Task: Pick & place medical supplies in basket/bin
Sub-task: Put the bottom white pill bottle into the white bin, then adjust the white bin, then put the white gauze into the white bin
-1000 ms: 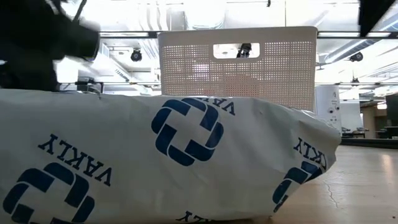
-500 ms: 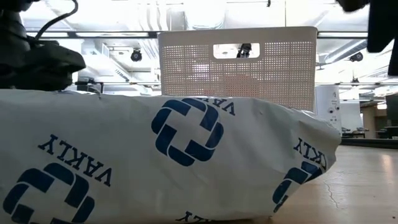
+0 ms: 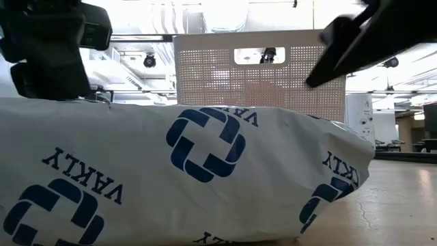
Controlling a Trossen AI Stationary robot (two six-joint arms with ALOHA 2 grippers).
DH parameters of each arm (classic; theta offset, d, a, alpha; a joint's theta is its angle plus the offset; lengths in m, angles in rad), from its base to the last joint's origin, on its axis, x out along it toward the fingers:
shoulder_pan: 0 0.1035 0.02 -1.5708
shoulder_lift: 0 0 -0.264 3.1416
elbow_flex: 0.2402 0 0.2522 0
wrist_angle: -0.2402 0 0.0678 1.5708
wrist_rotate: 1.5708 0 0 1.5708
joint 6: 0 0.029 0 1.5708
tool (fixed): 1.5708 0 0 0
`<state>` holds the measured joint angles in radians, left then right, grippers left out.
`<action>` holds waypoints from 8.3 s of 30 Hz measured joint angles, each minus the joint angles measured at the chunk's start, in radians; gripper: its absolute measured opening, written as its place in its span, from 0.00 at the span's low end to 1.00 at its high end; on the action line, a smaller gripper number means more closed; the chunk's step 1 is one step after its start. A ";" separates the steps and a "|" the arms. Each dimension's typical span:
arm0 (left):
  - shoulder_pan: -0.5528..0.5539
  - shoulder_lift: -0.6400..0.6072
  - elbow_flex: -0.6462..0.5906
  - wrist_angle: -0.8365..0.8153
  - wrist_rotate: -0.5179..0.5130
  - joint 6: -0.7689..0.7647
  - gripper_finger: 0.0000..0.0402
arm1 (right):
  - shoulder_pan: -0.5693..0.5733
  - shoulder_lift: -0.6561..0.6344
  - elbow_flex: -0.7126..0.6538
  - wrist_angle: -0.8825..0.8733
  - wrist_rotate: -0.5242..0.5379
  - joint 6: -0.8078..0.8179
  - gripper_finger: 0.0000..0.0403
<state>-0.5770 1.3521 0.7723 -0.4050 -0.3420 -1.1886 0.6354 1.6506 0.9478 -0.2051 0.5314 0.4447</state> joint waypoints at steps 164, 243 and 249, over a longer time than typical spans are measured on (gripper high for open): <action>-0.066 0.000 -0.072 0.088 -0.068 -0.013 0.70 | 0.067 -0.152 0.478 -1.279 0.298 0.776 0.74; -0.050 -0.001 -0.090 0.087 -0.101 -0.015 0.70 | -0.148 0.061 0.321 -0.496 -0.390 -0.031 0.06; -0.050 -0.001 -0.090 0.088 -0.101 -0.029 0.70 | -0.160 -0.169 0.433 -0.591 0.095 0.002 0.16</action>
<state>-0.6266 1.3510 0.6819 -0.3171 -0.4427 -1.2175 0.4758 1.4821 1.3810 -0.7957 0.6268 0.4463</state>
